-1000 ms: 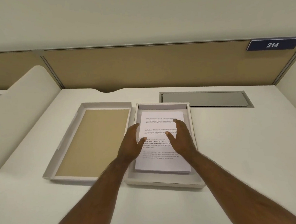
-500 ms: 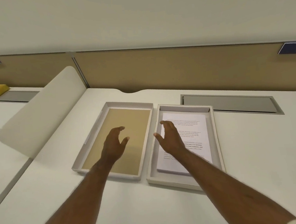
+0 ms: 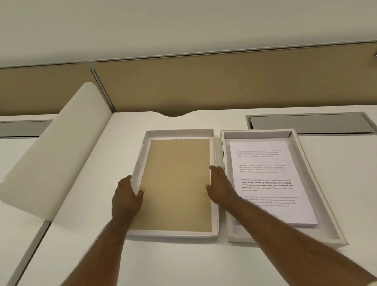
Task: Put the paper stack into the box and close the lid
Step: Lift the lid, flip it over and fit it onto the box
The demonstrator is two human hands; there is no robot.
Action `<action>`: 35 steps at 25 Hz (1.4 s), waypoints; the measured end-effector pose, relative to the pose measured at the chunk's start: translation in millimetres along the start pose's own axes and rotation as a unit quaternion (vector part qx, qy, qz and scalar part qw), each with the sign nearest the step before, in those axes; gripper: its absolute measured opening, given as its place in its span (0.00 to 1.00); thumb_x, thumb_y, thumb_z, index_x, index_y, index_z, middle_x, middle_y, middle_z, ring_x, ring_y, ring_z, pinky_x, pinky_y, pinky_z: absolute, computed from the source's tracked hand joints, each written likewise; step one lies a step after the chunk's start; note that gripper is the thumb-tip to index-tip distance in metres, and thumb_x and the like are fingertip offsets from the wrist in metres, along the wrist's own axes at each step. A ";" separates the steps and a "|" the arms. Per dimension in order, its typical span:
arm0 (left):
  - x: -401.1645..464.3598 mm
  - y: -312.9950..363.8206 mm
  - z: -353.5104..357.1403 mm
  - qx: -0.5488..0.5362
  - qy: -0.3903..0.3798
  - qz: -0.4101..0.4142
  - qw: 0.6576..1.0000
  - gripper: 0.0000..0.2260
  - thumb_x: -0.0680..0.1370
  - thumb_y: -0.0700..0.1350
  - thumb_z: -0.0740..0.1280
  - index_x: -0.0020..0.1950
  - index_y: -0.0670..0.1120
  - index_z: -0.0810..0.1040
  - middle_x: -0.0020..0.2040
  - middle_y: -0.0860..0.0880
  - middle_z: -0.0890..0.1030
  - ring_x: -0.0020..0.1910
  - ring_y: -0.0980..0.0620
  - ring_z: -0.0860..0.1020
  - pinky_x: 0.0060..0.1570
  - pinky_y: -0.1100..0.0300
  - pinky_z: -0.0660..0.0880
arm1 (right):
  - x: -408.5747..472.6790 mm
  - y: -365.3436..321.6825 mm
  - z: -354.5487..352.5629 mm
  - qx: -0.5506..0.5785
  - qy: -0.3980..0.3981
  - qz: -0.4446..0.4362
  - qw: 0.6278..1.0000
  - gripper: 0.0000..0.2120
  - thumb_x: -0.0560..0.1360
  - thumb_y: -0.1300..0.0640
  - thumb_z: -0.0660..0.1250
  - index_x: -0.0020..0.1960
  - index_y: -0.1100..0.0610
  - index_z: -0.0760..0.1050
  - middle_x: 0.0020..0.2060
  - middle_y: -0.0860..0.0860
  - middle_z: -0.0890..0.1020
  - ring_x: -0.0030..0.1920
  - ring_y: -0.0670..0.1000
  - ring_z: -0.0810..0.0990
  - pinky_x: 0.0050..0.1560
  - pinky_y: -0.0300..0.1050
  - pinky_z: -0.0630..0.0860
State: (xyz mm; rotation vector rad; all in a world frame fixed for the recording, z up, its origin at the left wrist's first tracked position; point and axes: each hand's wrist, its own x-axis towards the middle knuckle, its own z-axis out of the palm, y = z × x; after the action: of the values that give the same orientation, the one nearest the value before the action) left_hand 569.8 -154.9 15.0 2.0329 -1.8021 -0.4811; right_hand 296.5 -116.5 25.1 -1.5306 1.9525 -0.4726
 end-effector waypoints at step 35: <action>-54.9 256.8 -40.9 -0.599 -0.125 0.150 0.776 0.23 0.69 0.37 0.77 0.62 0.44 0.76 0.57 0.45 0.84 0.55 0.46 0.83 0.51 0.54 0.80 | -50.7 -59.6 -223.2 0.080 0.239 -0.207 0.945 0.27 0.77 0.49 0.63 0.73 0.57 0.62 0.72 0.53 0.68 0.72 0.51 0.66 0.68 0.38 0.59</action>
State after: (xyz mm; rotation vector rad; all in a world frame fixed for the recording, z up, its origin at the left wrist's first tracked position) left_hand 361.8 -125.1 177.7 0.7893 -1.2605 -1.3851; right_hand 202.6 -103.5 241.8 -1.8458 1.8557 -1.2511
